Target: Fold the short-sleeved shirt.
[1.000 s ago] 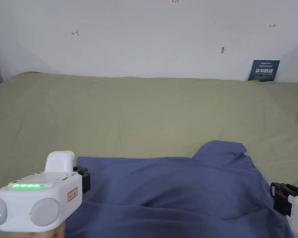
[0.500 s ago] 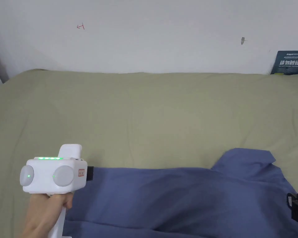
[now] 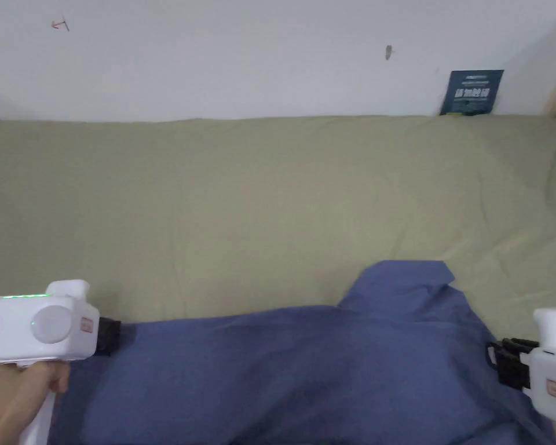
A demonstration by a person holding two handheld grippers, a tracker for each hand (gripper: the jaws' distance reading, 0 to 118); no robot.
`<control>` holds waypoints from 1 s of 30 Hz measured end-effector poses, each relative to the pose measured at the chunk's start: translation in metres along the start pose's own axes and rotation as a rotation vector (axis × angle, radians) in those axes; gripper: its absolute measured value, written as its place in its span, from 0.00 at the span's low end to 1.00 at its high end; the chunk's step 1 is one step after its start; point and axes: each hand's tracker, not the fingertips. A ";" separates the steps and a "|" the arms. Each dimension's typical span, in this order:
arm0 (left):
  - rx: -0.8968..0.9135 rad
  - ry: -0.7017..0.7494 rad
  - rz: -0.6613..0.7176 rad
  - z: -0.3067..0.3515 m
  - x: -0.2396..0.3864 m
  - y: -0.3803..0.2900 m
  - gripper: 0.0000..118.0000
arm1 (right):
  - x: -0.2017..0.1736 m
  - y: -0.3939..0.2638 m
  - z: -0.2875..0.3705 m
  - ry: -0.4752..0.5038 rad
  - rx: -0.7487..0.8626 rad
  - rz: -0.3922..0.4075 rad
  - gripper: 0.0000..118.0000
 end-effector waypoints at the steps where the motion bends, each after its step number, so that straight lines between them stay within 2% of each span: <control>1: 0.005 0.018 -0.007 0.004 0.004 -0.002 0.38 | 0.003 0.002 -0.003 -0.009 -0.010 0.000 0.02; 3: 0.017 -0.003 -0.013 0.009 0.011 -0.004 0.03 | 0.011 0.007 -0.009 -0.027 -0.025 -0.001 0.02; 8: 0.007 0.000 -0.029 0.010 0.014 -0.001 0.03 | 0.031 0.033 -0.025 -0.080 -0.081 -0.029 0.02; 10: 0.005 -0.009 -0.014 0.012 0.013 -0.002 0.03 | 0.036 0.044 -0.035 -0.073 -0.078 -0.027 0.04; 11: 0.002 -0.017 0.000 0.013 0.013 -0.002 0.03 | 0.036 0.051 -0.043 -0.064 -0.096 -0.034 0.17; 12: 0.000 -0.020 0.005 0.010 0.010 0.000 0.03 | 0.037 0.058 -0.051 -0.050 -0.123 -0.041 0.64; 13: -0.002 -0.020 0.005 0.010 0.011 0.000 0.03 | 0.038 0.065 -0.064 -0.016 -0.186 -0.052 0.97; 14: -0.004 -0.019 0.002 0.011 0.012 0.000 0.03 | 0.038 0.068 -0.077 0.000 -0.243 -0.054 0.99; 15: -0.005 -0.018 0.001 0.012 0.014 0.000 0.03 | 0.033 0.073 -0.077 -0.012 -0.190 -0.053 0.94; 16: -0.006 -0.016 -0.003 0.010 0.013 0.001 0.03 | 0.027 0.080 -0.086 0.034 -0.250 -0.036 0.94; 17: -0.006 -0.015 -0.005 0.009 0.013 0.002 0.03 | 0.024 0.085 -0.097 -0.007 -0.286 -0.039 0.94; 19: -0.003 -0.017 -0.007 0.010 0.013 0.001 0.03 | 0.016 0.081 -0.112 -0.022 -0.307 -0.016 0.92; 20: 0.000 -0.022 0.000 0.007 0.010 0.001 0.03 | 0.013 0.080 -0.119 -0.033 -0.318 -0.001 0.88; 22: 0.004 -0.033 0.012 0.006 0.008 0.000 0.03 | 0.008 0.076 -0.126 -0.079 -0.364 0.022 0.85; 23: 0.004 -0.035 0.014 0.006 0.009 0.000 0.03 | 0.017 0.075 -0.130 -0.062 -0.343 0.017 0.81; 24: 0.003 -0.037 0.011 0.005 0.007 0.001 0.03 | 0.019 0.076 -0.127 -0.059 -0.326 0.015 0.71; 26: 0.003 -0.036 0.003 0.005 0.007 0.002 0.03 | 0.020 0.077 -0.116 -0.058 -0.306 0.023 0.67; 27: 0.004 -0.036 0.000 0.006 0.008 0.002 0.03 | 0.024 0.078 -0.107 -0.036 -0.293 0.016 0.58; 28: 0.005 -0.038 0.005 0.005 0.005 0.002 0.03 | 0.026 0.080 -0.101 0.010 -0.290 -0.009 0.38; 29: 0.007 -0.043 0.016 0.006 0.003 0.002 0.03 | 0.027 0.082 -0.098 0.048 -0.291 -0.031 0.03; 30: 0.008 -0.047 0.028 0.008 0.002 0.002 0.03 | 0.027 0.083 -0.091 0.021 -0.265 -0.030 0.04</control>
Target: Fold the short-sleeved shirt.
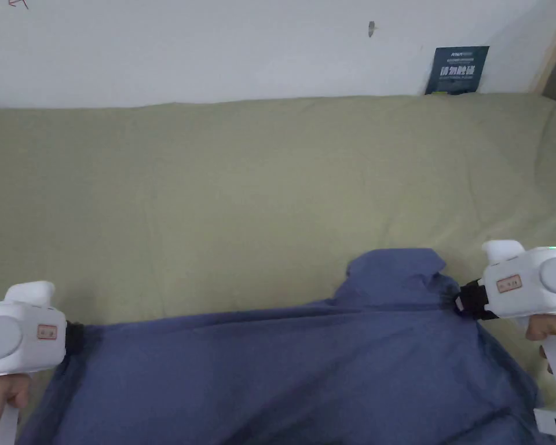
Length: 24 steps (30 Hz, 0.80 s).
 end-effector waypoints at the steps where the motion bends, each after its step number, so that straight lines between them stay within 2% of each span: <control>1: 0.004 -0.008 0.023 0.003 -0.002 0.000 0.03 | 0.001 -0.001 0.005 0.006 0.007 -0.005 0.04; 4: 0.021 -0.029 0.064 0.017 -0.012 -0.003 0.03 | 0.000 -0.006 0.026 0.022 0.042 -0.004 0.04; 13: 0.095 -0.034 -0.011 0.095 -0.023 -0.030 0.03 | -0.013 -0.045 0.115 0.075 0.161 0.018 0.04; 24: 0.165 -0.062 -0.026 0.180 -0.043 -0.123 0.03 | -0.016 -0.151 0.201 0.117 0.250 0.022 0.04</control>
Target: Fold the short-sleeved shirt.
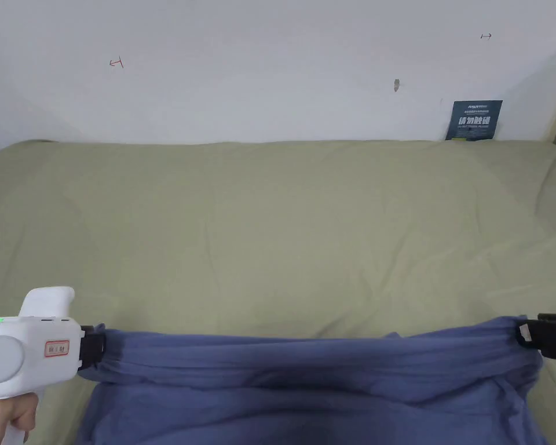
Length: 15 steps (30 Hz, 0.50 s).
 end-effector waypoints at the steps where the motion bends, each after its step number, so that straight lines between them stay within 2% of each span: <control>1: 0.002 -0.002 -0.003 0.006 -0.001 -0.009 0.03 | 0.000 -0.011 0.007 0.003 0.000 -0.003 0.04; 8: -0.015 -0.018 0.025 0.017 -0.014 -0.071 0.03 | 0.003 -0.083 0.024 0.007 -0.044 -0.023 0.04; 15: -0.059 -0.040 0.055 -0.005 -0.031 -0.114 0.03 | 0.011 -0.120 0.011 -0.003 -0.107 -0.012 0.04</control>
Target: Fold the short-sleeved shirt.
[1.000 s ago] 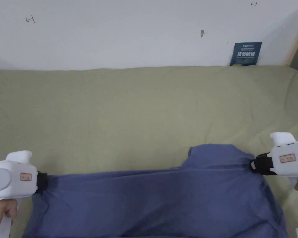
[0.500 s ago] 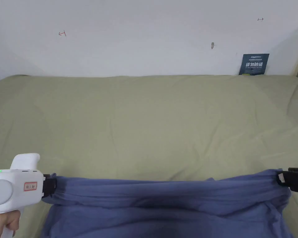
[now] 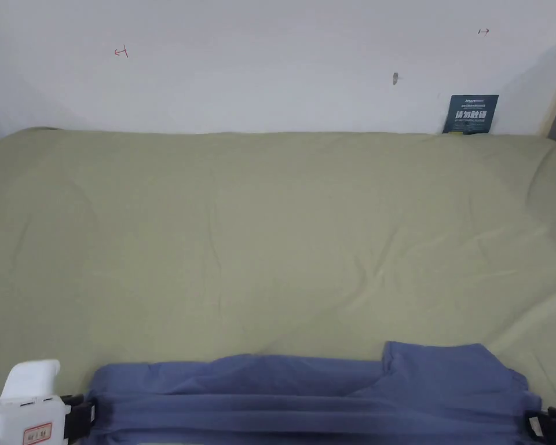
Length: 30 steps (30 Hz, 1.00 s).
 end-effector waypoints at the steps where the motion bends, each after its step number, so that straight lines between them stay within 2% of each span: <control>1: 0.001 0.002 -0.003 -0.004 -0.002 -0.003 0.03 | 0.000 -0.002 -0.003 -0.008 -0.004 0.005 0.04; 3: -0.003 0.005 0.007 -0.008 -0.003 -0.007 0.04 | 0.001 -0.005 -0.008 -0.005 -0.011 0.006 0.04; 4: -0.001 0.003 0.013 -0.010 -0.003 -0.009 0.15 | 0.000 -0.007 -0.010 -0.012 -0.005 0.007 0.07; 5: 0.001 0.007 0.010 -0.011 -0.003 -0.011 0.39 | -0.001 -0.008 -0.010 -0.019 0.006 0.013 0.21; 6: 0.004 0.038 -0.015 -0.012 -0.002 -0.012 0.81 | -0.001 -0.008 -0.010 -0.035 0.009 0.016 0.63; 7: -0.008 0.076 -0.045 -0.009 0.001 -0.013 1.00 | -0.002 -0.007 -0.010 -0.084 0.020 0.026 0.96; 8: -0.017 0.108 -0.058 -0.008 0.003 -0.014 1.00 | -0.003 -0.007 -0.011 -0.104 0.008 0.024 0.98; 9: 0.011 0.107 -0.065 -0.002 0.005 -0.014 1.00 | -0.004 -0.008 -0.002 -0.074 0.052 0.031 0.93; 11: 0.049 0.115 -0.067 0.009 0.011 -0.011 1.00 | 0.004 0.001 0.007 -0.089 0.068 -0.002 0.95; 13: 0.134 0.130 -0.078 0.025 0.021 -0.004 1.00 | -0.004 0.010 0.019 -0.109 0.119 0.012 0.95; 17: 0.317 0.071 -0.106 0.071 0.065 0.017 0.96 | -0.059 0.027 0.044 -0.082 0.261 0.052 0.95; 19: 0.434 0.048 -0.102 0.095 0.094 0.025 0.88 | -0.080 0.033 0.049 -0.086 0.365 0.099 0.89; 20: 0.482 0.051 -0.104 0.102 0.106 0.026 0.79 | -0.097 0.031 0.055 -0.108 0.455 0.111 0.77; 22: 0.568 0.079 -0.108 0.110 0.128 0.024 0.33 | -0.133 0.029 0.065 -0.132 0.576 0.120 0.19; 23: 0.589 0.080 -0.105 0.113 0.137 0.023 0.04 | -0.145 0.027 0.065 -0.138 0.614 0.107 0.03; 24: 0.631 0.080 -0.103 0.113 0.144 0.019 0.00 | -0.155 0.023 0.068 -0.137 0.666 0.086 0.03; 25: 0.607 0.078 -0.098 0.114 0.147 0.017 0.00 | -0.161 0.021 0.068 -0.096 0.670 0.087 0.02; 30: 0.651 0.100 -0.128 0.123 0.158 -0.001 0.00 | -0.186 0.010 0.069 -0.124 0.714 0.126 0.02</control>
